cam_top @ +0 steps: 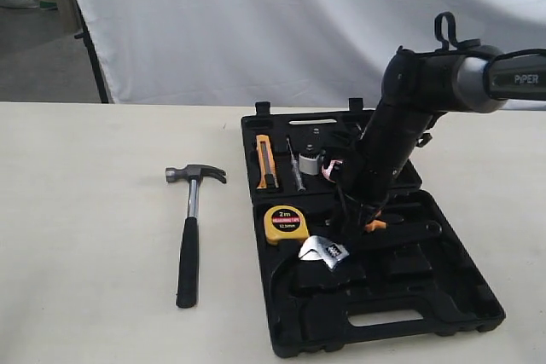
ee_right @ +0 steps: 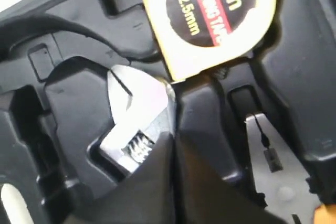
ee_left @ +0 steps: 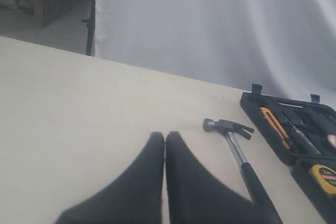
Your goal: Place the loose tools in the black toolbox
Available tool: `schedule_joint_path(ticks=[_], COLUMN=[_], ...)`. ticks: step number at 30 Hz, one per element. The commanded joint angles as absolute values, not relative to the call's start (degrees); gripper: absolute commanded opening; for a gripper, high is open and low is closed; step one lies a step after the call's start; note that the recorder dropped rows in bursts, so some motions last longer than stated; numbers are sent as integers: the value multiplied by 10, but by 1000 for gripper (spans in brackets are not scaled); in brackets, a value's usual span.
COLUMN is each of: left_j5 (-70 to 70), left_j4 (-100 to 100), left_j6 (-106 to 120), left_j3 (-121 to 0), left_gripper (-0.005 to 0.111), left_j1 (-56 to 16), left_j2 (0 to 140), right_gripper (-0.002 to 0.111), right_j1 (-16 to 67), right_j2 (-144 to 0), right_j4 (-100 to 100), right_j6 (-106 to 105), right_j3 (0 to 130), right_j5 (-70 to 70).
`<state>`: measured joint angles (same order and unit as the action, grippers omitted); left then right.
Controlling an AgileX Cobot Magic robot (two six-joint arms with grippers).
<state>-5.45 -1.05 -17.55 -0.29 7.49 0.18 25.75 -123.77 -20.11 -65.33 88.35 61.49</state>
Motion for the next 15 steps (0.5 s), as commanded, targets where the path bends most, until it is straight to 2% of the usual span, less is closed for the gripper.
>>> schedule_joint_path(ticks=[1, 15], left_j5=[-50, -50], left_j4=[-13, -13], left_j6=[-178, -178], left_j3=[-4, -4], left_gripper=[1, 1], left_j1=[89, 89], left_j2=[0, 0], right_gripper=[0, 0], right_j1=[246, 241], right_j2=[-1233, -1203], right_j4=[-166, -165], right_j6=[-643, -628], right_j3=[878, 878], right_j5=[624, 677])
